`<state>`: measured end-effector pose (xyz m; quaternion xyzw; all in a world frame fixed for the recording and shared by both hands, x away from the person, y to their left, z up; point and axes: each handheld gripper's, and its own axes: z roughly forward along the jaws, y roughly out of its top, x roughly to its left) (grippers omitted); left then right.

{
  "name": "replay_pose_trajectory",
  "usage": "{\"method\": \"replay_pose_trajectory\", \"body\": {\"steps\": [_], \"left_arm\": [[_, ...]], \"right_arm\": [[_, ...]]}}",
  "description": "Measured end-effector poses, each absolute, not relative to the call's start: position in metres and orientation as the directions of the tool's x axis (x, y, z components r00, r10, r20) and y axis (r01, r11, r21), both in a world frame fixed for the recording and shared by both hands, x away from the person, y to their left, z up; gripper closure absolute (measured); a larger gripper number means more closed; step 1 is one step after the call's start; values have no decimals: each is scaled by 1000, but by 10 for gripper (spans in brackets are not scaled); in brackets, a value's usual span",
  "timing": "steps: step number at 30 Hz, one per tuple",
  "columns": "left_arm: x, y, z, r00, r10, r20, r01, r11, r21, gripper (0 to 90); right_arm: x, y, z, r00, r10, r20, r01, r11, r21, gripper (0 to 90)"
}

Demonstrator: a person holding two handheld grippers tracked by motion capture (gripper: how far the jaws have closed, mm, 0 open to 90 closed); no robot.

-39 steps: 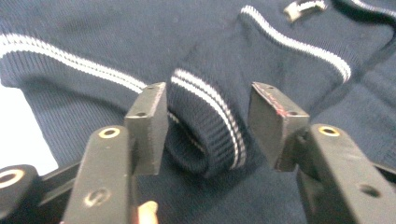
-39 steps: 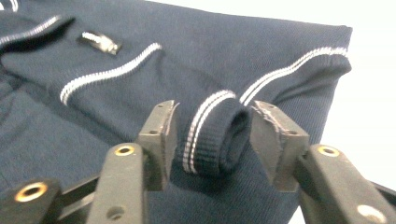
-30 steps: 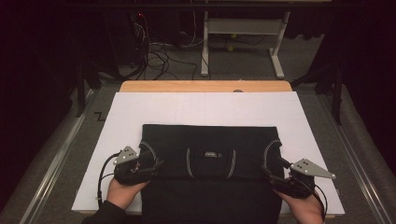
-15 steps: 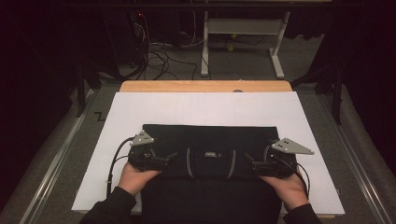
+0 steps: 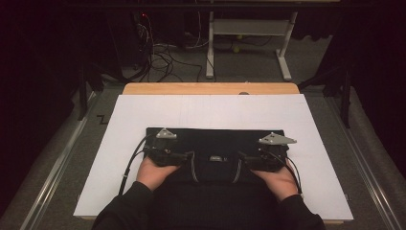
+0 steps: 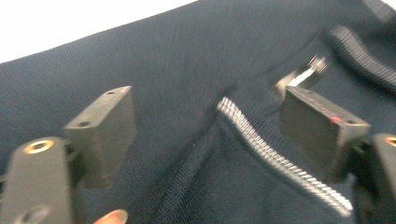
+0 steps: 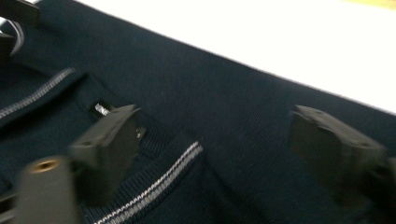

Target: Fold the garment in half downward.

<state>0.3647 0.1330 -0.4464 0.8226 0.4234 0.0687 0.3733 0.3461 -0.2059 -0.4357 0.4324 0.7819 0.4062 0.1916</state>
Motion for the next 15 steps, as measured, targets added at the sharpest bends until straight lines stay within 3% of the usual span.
{"method": "replay_pose_trajectory", "body": {"steps": [2,6,13,15], "left_arm": [[367,128,-454,635,745,-204,663,-390,639,233],[367,120,-463,640,746,-184,666,-419,617,261],[365,114,-468,649,744,-162,661,-444,605,298],[364,113,-468,661,734,-156,648,-453,612,363]], "right_arm": [[349,-203,-441,-558,826,79,557,302,774,303],[351,-194,-452,-576,815,62,580,355,733,377],[352,-192,-467,-565,824,44,605,378,701,387],[352,-191,-469,-563,825,48,611,376,697,403]]}}
